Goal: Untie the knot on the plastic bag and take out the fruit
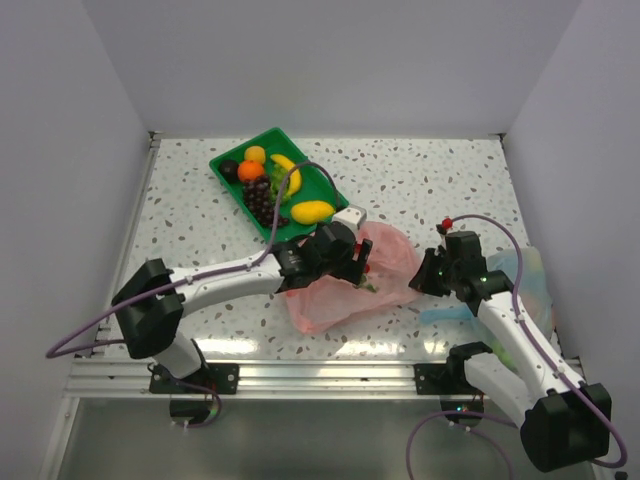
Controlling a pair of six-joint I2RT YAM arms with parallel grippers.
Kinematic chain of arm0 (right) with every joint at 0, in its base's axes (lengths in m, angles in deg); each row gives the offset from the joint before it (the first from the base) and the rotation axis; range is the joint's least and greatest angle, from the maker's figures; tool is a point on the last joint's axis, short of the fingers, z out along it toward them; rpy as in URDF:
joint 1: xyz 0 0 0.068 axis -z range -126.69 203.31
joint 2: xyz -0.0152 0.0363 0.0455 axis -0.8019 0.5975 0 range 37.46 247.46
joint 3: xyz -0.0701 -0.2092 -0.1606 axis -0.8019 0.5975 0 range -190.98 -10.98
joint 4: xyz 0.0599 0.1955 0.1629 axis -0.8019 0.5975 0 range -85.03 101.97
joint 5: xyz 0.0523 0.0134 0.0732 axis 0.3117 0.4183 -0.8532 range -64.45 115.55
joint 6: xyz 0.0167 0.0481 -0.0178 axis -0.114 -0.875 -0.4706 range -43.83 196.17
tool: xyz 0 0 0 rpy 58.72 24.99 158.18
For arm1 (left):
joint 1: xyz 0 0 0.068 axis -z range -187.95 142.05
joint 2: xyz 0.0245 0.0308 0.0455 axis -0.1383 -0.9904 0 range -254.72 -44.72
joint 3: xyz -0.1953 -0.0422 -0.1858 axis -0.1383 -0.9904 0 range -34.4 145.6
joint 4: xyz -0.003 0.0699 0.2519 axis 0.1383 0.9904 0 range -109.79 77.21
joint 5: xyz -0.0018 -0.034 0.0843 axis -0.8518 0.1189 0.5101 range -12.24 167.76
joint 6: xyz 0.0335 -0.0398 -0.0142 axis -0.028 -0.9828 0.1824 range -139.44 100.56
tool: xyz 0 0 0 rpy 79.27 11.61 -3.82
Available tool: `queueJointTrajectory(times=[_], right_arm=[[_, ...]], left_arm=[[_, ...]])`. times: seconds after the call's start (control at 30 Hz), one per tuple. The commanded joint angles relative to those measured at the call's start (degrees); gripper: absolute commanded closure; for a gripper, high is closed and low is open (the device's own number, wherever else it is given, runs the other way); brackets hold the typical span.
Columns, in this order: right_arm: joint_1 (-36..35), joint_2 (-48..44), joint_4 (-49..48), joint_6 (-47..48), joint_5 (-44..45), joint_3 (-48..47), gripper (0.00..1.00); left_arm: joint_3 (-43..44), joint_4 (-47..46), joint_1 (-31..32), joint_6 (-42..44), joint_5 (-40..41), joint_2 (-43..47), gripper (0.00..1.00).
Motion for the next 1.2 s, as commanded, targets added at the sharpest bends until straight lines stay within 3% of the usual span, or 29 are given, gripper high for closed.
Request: queueJointTrajectory(times=[0.0, 0.3, 0.73, 1.03, 1.13, 1.17], right_arm=[[-0.1, -0.1, -0.7, -0.1, -1.6, -2.2, 0.91], [-0.1, -1.1, -0.4, 0.0, -4.5, -2.0, 0.92], [-0.4, -0.4, 1.0, 3.6, -12.0, -2.2, 0.92], [-1.4, 0.8, 3.3, 5.0, -14.4, -3.0, 0.93], [-1.8, 0.7, 3.4, 4.9, -14.5, -2.9, 0.93], [-1.9, 0.8, 3.5, 4.7, -14.5, -3.0, 0.93]], left_arm=[[-0.5, -12.2, -0.1, 1.1, 7.1, -4.2, 0.15], [4.0, -23.1, -1.1, 7.0, 13.8, -16.5, 0.06], [7.7, -33.2, -3.5, 12.5, 10.4, -25.4, 0.04], [11.5, -38.7, -4.2, 12.9, 5.4, -31.9, 0.07], [11.5, -40.9, -4.3, 12.8, 4.3, -32.6, 0.14], [11.6, -41.2, -4.4, 12.6, 4.1, -32.7, 0.22]])
